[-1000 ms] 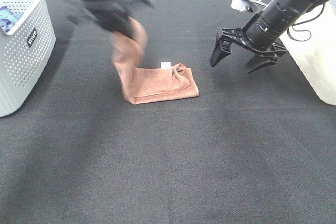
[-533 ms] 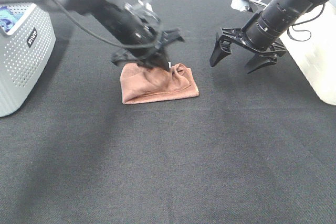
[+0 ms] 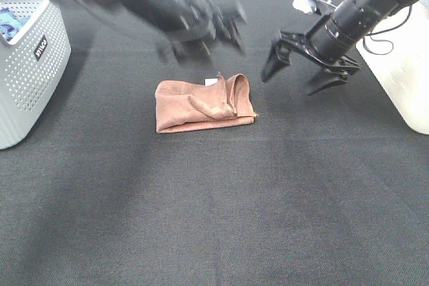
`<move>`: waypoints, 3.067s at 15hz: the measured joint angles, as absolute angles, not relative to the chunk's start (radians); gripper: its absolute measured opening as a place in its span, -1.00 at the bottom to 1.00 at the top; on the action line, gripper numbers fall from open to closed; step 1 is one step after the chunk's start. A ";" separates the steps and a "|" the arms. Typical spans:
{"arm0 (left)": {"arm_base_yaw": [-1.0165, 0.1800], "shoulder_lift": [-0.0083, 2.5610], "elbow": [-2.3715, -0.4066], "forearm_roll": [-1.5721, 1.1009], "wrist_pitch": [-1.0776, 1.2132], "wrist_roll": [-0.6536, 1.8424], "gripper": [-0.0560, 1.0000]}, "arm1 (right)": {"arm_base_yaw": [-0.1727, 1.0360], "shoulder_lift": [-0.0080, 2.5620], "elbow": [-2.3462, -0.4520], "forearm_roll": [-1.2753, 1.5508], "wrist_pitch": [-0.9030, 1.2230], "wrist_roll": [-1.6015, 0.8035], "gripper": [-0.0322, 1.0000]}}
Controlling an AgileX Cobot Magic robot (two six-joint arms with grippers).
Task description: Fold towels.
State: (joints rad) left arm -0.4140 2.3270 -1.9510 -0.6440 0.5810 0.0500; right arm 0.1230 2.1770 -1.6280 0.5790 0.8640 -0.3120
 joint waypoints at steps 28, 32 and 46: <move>-0.239 2.060 -1.955 -0.318 0.846 0.152 0.39 | 0.135 2.233 -1.736 0.686 0.886 -0.460 0.84; -0.239 1.896 -1.955 -0.223 1.051 0.137 0.39 | 0.135 2.041 -1.736 0.464 1.110 -0.273 0.84; -0.239 1.044 -1.198 0.013 1.215 -0.034 0.39 | 0.135 1.177 -1.149 0.173 1.195 -0.135 0.83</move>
